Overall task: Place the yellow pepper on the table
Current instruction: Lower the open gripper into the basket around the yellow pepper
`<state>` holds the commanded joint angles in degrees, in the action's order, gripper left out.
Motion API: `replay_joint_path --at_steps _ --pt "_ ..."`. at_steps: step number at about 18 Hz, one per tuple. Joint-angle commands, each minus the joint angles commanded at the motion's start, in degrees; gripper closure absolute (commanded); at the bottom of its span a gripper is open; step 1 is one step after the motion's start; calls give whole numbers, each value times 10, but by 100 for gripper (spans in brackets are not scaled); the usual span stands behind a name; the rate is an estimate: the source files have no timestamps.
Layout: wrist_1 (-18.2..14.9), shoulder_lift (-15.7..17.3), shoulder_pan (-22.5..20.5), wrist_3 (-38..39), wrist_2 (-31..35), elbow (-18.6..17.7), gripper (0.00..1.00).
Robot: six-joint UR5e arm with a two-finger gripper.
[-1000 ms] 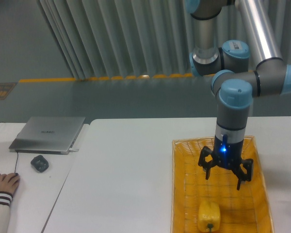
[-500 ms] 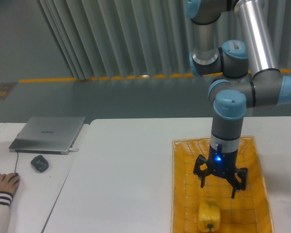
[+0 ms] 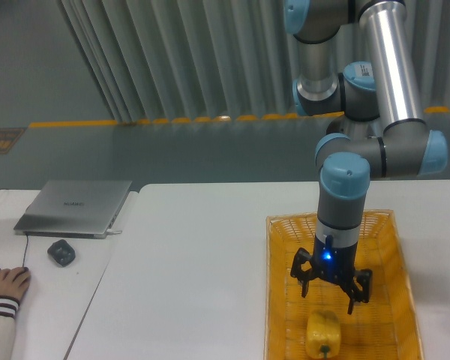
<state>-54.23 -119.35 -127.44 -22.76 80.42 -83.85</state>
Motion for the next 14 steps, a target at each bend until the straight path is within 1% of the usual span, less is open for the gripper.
replay_joint_path --at_steps 10,12,14 --pt "2 -20 5 0 1 9 0" --pt "14 -21 7 0 1 7 0" --pt "15 -22 9 1 1 7 0"
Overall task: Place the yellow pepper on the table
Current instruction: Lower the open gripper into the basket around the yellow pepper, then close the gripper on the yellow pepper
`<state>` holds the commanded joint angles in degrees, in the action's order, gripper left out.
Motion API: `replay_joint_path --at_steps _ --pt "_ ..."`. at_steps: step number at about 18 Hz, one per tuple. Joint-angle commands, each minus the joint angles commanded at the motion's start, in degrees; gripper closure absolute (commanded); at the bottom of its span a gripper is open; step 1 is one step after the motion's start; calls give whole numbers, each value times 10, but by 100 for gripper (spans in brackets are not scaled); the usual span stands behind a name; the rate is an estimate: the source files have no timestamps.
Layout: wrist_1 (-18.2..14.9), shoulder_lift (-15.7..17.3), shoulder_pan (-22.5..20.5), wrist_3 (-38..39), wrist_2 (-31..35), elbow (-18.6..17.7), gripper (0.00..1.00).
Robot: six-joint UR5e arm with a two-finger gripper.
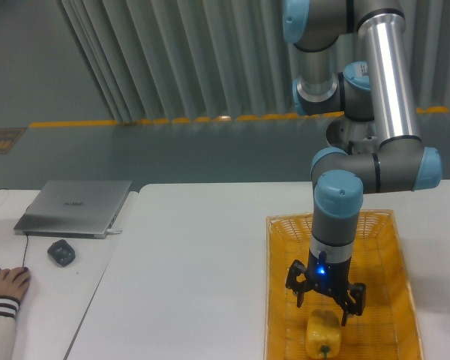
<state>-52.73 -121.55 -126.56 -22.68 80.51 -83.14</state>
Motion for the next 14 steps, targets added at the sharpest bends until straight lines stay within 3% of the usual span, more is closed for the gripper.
replay_joint_path --at_steps 14 --pt "18 -20 0 -4 10 3 0"
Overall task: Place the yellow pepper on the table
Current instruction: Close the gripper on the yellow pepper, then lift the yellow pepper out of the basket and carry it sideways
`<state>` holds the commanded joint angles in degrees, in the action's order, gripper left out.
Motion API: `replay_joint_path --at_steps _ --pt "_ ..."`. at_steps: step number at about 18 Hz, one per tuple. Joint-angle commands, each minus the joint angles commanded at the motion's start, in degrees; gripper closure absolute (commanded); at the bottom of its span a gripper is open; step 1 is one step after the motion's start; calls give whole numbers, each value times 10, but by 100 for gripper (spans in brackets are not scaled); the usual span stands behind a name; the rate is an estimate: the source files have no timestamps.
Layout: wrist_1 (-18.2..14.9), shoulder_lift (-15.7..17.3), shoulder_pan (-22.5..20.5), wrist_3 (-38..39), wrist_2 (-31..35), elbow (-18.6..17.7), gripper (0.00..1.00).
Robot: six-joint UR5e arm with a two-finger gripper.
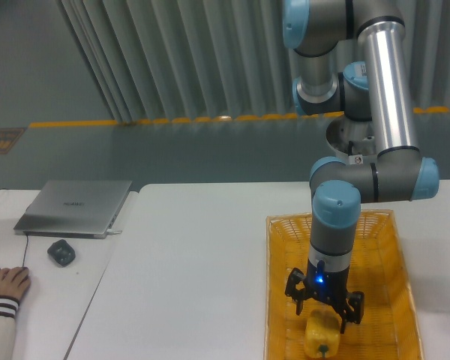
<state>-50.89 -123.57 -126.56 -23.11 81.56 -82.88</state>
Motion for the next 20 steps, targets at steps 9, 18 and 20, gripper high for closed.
replay_joint_path --at_steps 9,18,20 --pt "0 11 3 -3 26 -4 46" --pt "-5 108 -21 -16 25 -39 46" --pt "-6 126 -42 -30 25 -44 46"
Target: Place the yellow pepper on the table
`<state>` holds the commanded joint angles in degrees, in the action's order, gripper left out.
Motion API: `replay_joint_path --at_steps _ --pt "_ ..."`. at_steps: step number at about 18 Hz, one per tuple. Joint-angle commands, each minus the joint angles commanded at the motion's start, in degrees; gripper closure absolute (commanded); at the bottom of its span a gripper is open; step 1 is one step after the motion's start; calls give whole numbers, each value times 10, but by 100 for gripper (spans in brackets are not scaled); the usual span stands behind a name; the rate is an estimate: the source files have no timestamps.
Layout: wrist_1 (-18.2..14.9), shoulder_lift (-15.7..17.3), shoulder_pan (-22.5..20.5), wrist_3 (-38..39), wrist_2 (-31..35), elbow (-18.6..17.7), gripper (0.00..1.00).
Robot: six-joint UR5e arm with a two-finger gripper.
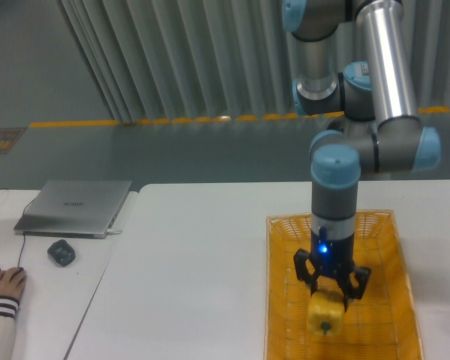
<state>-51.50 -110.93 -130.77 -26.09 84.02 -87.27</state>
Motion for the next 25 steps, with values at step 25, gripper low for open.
replay_joint_path --at_steps 25 --pt "4 -56 -302 -321 -69 -4 46"
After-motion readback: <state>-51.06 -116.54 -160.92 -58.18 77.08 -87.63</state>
